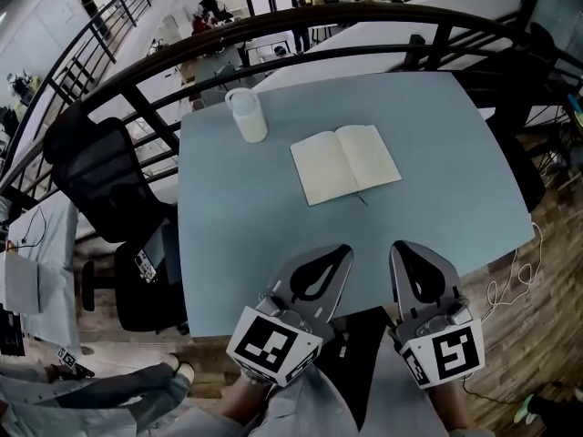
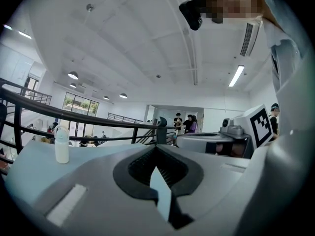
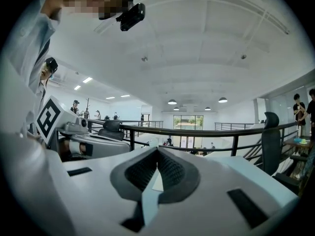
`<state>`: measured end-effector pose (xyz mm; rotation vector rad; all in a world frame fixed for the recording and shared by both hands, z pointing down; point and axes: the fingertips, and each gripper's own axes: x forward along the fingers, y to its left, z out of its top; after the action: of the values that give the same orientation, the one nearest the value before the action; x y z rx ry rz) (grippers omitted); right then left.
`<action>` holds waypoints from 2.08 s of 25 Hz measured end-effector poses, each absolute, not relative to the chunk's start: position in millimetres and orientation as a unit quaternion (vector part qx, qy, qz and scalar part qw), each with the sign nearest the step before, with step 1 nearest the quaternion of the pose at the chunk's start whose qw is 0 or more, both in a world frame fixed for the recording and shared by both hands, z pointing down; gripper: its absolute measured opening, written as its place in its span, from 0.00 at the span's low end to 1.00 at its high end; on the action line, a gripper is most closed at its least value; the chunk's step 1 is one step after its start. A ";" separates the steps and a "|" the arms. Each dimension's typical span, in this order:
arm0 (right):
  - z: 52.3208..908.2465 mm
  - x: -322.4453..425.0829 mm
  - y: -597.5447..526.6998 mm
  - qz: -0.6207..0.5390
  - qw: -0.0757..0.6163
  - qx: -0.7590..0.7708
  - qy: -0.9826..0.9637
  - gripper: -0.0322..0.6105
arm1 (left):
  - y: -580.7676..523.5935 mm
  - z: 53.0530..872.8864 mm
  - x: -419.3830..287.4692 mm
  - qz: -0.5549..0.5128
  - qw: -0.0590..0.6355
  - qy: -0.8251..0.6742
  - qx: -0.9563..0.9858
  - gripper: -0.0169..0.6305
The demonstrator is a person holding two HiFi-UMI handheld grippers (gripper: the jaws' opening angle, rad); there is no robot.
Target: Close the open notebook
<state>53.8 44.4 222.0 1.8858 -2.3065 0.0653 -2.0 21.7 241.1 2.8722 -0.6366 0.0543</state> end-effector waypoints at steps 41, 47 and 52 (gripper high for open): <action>326.3 188.5 -103.0 0.087 0.169 0.548 -0.814 0.05 | -79.9 288.6 36.3 0.045 0.166 -0.419 0.892 0.03; 366.6 211.2 -117.4 0.117 0.181 0.551 -0.806 0.05 | -86.6 304.3 44.3 0.059 0.162 -0.429 0.887 0.03; 391.3 223.9 -129.0 0.143 0.186 0.548 -0.803 0.05 | -91.1 309.5 52.7 0.066 0.181 -0.433 0.881 0.03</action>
<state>223.9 -129.0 391.3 1.5433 -2.2616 0.4037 52.7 -91.1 309.5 2.4877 -1.2218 0.1851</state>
